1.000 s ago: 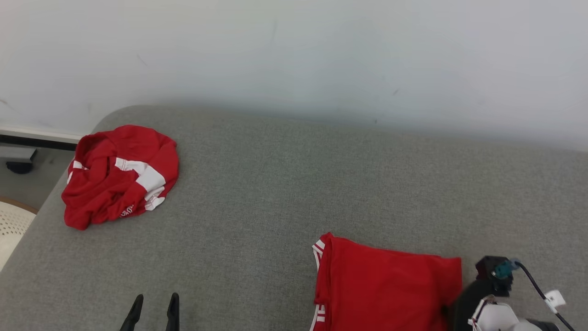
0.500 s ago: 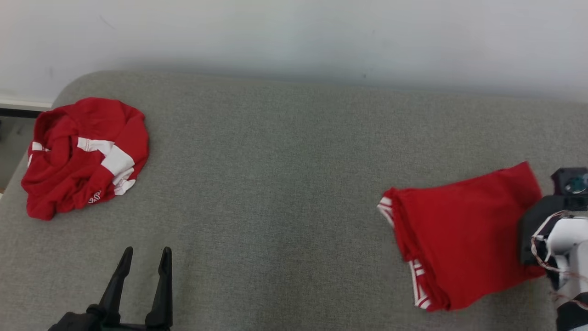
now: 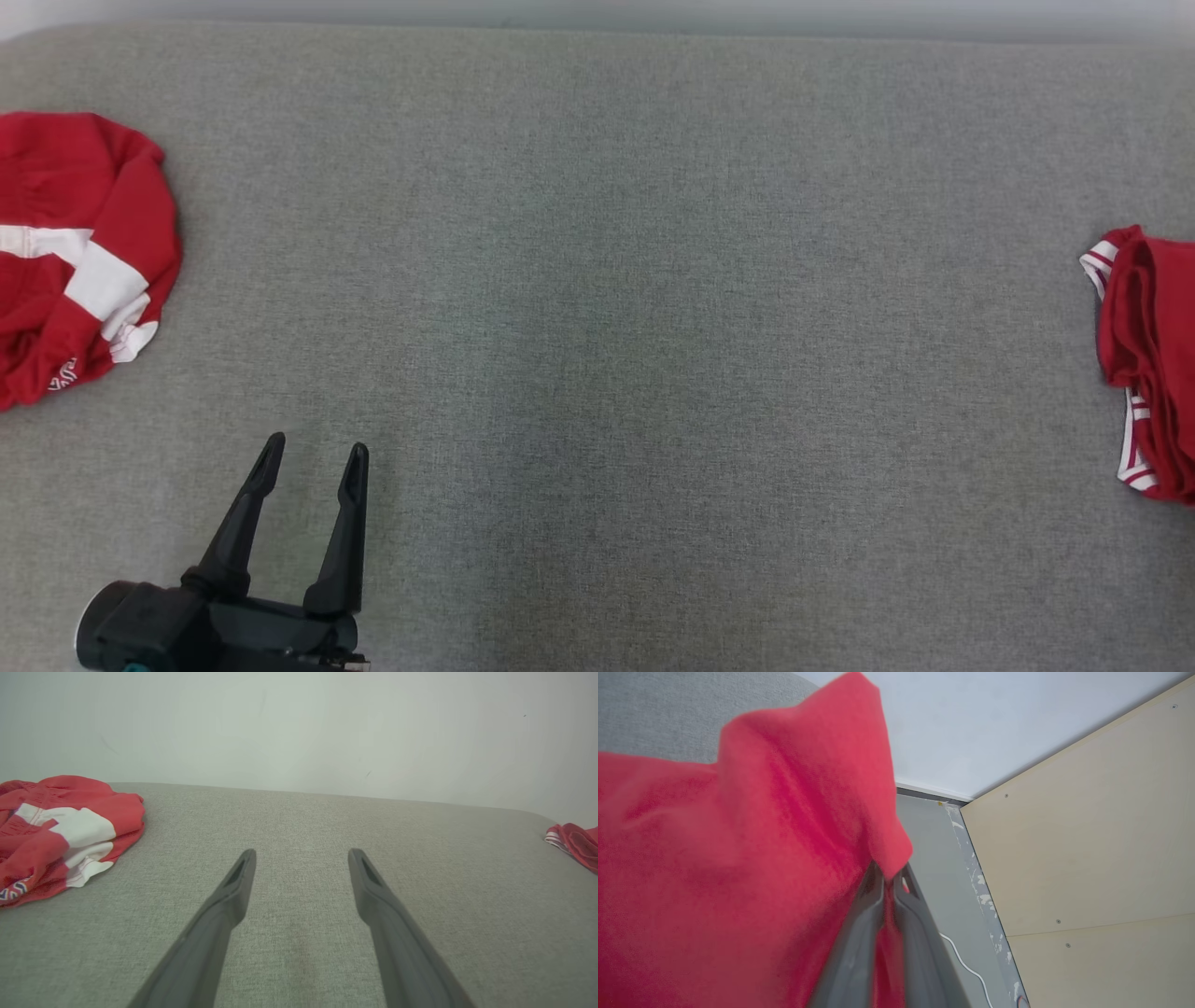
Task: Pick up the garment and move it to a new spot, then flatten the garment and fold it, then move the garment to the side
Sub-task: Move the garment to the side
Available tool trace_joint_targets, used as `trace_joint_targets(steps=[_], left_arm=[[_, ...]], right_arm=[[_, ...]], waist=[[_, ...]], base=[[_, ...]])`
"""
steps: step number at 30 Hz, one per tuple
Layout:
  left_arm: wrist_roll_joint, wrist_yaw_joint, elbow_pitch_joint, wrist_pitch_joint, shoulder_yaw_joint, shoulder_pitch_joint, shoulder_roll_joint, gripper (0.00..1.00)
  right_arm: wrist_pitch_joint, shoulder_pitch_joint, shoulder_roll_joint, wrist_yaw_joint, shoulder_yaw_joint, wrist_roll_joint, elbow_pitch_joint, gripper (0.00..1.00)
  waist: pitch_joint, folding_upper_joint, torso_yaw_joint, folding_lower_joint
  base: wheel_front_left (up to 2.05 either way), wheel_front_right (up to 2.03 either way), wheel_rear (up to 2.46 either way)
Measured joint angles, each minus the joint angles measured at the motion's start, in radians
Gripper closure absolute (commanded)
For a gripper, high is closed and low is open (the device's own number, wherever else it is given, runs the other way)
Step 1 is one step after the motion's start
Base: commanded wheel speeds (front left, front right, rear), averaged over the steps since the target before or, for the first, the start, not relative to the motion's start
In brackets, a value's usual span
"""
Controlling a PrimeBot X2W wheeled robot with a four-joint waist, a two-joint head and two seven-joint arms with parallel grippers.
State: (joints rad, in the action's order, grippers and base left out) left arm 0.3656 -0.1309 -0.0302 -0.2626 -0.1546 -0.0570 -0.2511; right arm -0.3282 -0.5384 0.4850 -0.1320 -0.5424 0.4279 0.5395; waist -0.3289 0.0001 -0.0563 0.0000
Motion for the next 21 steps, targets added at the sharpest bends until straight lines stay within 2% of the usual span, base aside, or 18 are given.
trace_joint_targets(steps=[5, 6, 7, 15, 18, 21], left_arm=[[0.000, 0.000, 0.006, 0.000, -0.009, -0.010, 0.000, 0.00], [0.000, 0.000, 0.008, 0.000, -0.010, -0.012, 0.001, 0.00], [0.000, 0.000, 0.011, 0.000, -0.012, -0.014, 0.002, 0.00], [0.004, 0.000, 0.037, 0.000, -0.014, -0.025, 0.024, 0.00], [0.000, 0.000, 0.048, 0.000, -0.003, -0.019, 0.037, 0.00], [-0.042, 0.018, 0.074, 0.000, 0.016, 0.016, 0.039, 0.00]], right_arm=[[0.029, -0.022, 0.006, 0.000, -0.007, 0.014, 0.026, 0.98], [0.041, -0.022, 0.006, 0.000, -0.003, 0.015, 0.032, 0.21], [0.049, -0.023, 0.005, 0.000, -0.004, 0.019, 0.037, 0.00], [0.154, -0.053, 0.002, 0.000, 0.010, 0.048, 0.112, 0.00], [0.218, -0.054, 0.008, 0.000, 0.030, 0.035, 0.179, 0.00], [0.313, -0.057, 0.000, 0.000, 0.062, -0.003, 0.240, 0.00]], waist=[[-0.012, 0.0000, 0.003, 0.0000], [-0.011, 0.0000, 0.003, 0.0000], [-0.010, 0.0000, 0.003, 0.0000], [0.047, -0.0001, -0.002, 0.0000], [0.082, -0.0002, -0.005, -0.0001], [0.125, -0.0002, -0.005, -0.0001]], base=[[0.00, 0.00, 0.00], [0.00, 0.00, 0.00], [0.00, 0.00, 0.00], [0.00, 0.00, 0.00], [0.00, 0.00, 0.00], [0.00, 0.00, 0.00]])
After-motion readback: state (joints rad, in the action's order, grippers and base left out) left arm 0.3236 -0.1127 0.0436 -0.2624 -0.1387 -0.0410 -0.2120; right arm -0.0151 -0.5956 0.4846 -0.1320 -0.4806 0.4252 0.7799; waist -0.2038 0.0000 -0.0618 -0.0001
